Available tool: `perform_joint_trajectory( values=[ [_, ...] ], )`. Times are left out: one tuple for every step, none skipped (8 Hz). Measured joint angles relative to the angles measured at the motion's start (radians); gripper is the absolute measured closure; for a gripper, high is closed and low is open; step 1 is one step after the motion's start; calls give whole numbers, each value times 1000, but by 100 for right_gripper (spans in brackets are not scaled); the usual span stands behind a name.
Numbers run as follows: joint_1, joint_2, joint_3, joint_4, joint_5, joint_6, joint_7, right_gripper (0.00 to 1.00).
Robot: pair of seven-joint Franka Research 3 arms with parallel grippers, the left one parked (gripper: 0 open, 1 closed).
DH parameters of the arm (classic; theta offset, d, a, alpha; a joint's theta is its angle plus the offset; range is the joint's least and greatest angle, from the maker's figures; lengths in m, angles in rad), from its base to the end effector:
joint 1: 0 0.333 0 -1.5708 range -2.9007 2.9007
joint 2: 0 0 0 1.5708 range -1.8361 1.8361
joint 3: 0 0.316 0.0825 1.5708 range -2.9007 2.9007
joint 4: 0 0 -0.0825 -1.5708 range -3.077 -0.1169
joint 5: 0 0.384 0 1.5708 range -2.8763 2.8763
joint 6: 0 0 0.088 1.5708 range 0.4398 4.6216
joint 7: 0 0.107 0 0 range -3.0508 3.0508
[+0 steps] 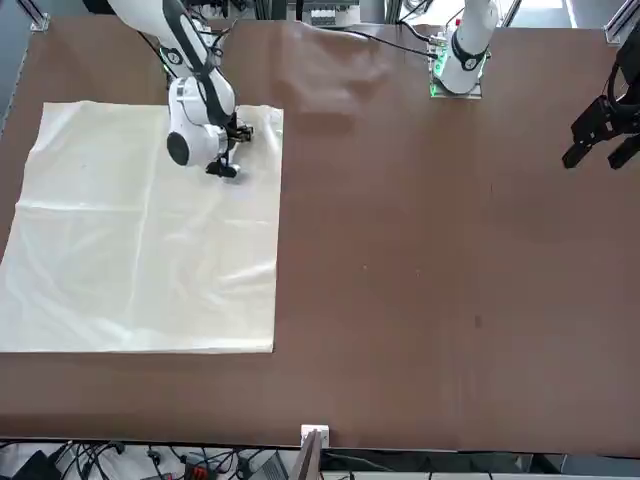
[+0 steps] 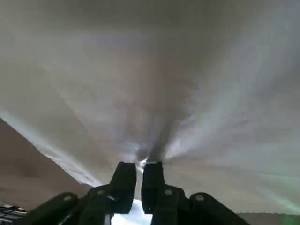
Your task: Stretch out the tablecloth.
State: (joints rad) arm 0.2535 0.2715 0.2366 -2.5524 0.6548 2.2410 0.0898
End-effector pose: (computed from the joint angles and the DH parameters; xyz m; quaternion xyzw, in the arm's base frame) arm 0.3268 0.2043 0.1447 -0.9340 0.0741 0.3259 0.1267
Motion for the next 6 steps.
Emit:
perform_joint_trajectory(
  values=[
    [23, 7, 1, 10, 32, 9, 0, 85],
    [50, 14, 4, 21, 67, 22, 0, 85],
    [73, 21, 5, 32, 87, 29, 0, 85],
    [86, 26, 5, 40, 97, 32, 2, 85],
    [93, 32, 5, 48, 106, 32, 2, 85],
    [101, 37, 5, 55, 118, 34, 2, 85]
  ],
)
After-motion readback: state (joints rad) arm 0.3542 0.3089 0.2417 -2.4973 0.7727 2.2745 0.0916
